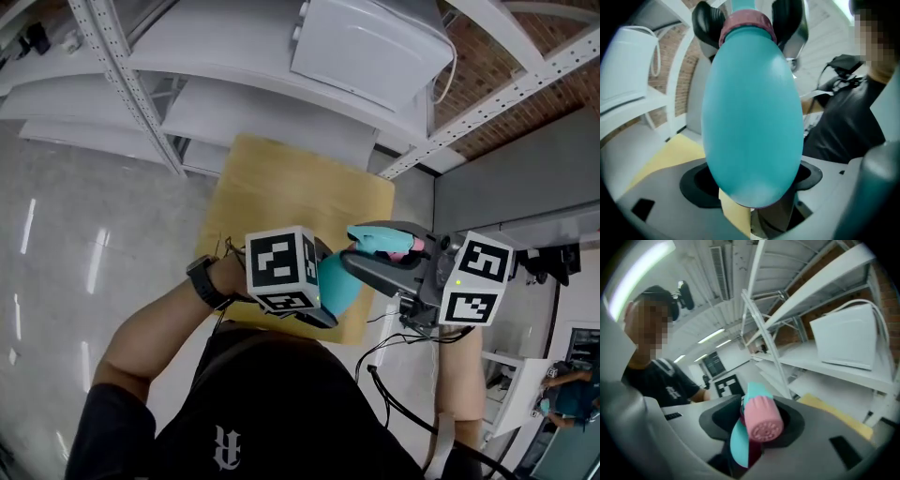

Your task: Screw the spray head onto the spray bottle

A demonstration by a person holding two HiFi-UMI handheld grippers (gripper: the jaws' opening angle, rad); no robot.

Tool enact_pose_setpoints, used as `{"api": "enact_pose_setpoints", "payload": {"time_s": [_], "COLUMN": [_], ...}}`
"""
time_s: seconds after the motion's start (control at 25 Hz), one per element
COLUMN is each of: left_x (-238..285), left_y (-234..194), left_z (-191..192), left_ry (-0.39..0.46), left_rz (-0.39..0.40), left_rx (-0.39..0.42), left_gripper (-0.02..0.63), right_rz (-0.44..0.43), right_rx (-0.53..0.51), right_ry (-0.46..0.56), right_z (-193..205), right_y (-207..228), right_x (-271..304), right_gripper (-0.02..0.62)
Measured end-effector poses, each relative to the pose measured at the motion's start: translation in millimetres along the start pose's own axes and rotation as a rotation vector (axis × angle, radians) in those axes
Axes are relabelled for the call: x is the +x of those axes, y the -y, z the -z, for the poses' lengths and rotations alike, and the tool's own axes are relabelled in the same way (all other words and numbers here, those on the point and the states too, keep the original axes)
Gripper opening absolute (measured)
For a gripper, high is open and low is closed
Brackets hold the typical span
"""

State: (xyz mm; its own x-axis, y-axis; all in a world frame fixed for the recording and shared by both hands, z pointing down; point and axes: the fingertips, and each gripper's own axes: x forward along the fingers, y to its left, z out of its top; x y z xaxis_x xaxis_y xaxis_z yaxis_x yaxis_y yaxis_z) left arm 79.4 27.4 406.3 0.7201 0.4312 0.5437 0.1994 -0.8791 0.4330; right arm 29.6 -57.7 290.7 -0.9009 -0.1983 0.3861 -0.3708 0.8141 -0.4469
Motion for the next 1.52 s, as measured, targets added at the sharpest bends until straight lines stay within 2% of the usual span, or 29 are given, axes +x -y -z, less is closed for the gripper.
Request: {"api": "enact_pose_setpoints", "payload": {"time_s": [0.08, 0.12, 0.16, 0.24, 0.32, 0.4, 0.52, 0.6, 0.8, 0.84, 0.92, 1.04, 1.12, 1.2, 1.28, 1.4, 1.52], "left_x": [0.0, 0.5, 2.5, 8.3, 7.9, 1.9, -4.5, -3.7, 1.8, 1.5, -1.8, -12.0, -17.3, -17.3, -13.4, -10.5, -11.1], "left_y": [-36.7, -50.1, -56.7, -52.5, -45.6, -46.5, -49.8, -49.5, -33.0, -25.6, -2.1, 35.7, 55.3, 72.3, 88.9, 112.7, 123.2], "left_z": [4.0, 6.2, 8.9, 8.6, 2.4, 1.4, 2.2, 0.3, -11.4, -13.4, -19.9, -29.9, -31.6, -30.8, -29.1, -27.4, -25.6], "left_ry": [-0.028, -0.028, -0.019, 0.042, 0.107, 0.116, 0.111, 0.113, 0.134, 0.144, 0.183, 0.244, 0.247, 0.218, 0.176, 0.136, 0.127], "left_rz": [-0.231, -0.311, -0.339, -0.267, -0.192, -0.192, -0.208, -0.209, -0.121, -0.077, 0.069, 0.290, 0.390, 0.463, 0.520, 0.614, 0.672], "left_rx": [-0.070, -0.088, -0.102, -0.137, -0.159, -0.159, -0.165, -0.166, -0.123, -0.107, -0.069, 0.003, 0.054, 0.101, 0.151, 0.217, 0.240], "left_gripper": [0.420, 0.420, 0.420, 0.421, 0.422, 0.422, 0.422, 0.422, 0.422, 0.422, 0.421, 0.421, 0.422, 0.422, 0.421, 0.421, 0.422], "right_rz": [0.194, 0.270, 0.317, 0.314, 0.237, 0.188, 0.245, 0.247, 0.225, 0.183, 0.030, -0.239, -0.345, -0.443, -0.587, -0.783, -0.881], "right_rx": [0.078, 0.103, 0.118, 0.137, 0.158, 0.152, 0.094, 0.062, 0.028, 0.031, 0.040, 0.102, 0.121, 0.065, -0.036, -0.195, -0.294], "right_ry": [0.014, 0.031, 0.049, 0.090, 0.147, 0.208, 0.242, 0.233, 0.231, 0.236, 0.303, 0.539, 0.626, 0.587, 0.511, 0.479, 0.439], "right_z": [1.7, 3.3, 5.6, 8.8, 7.1, 2.9, 1.9, 3.3, 2.6, 2.4, -5.4, -28.5, -35.7, -34.8, -33.0, -37.7, -27.9], "right_y": [25.8, 34.7, 39.7, 38.7, 27.7, 16.8, 17.7, 11.8, 4.3, 1.4, -11.0, -17.9, -5.9, -5.9, -25.9, -61.0, -77.9], "right_x": [3.9, 5.8, 7.5, 6.5, -4.4, -18.6, -23.8, -17.1, -25.2, -27.4, -40.0, -79.9, -88.1, -71.2, -53.1, -49.7, -50.1], "right_gripper": [0.146, 0.146, 0.146, 0.147, 0.168, 0.175, 0.175, 0.175, 0.175, 0.175, 0.175, 0.175, 0.176, 0.232, 0.282, 0.304, 0.304]}}
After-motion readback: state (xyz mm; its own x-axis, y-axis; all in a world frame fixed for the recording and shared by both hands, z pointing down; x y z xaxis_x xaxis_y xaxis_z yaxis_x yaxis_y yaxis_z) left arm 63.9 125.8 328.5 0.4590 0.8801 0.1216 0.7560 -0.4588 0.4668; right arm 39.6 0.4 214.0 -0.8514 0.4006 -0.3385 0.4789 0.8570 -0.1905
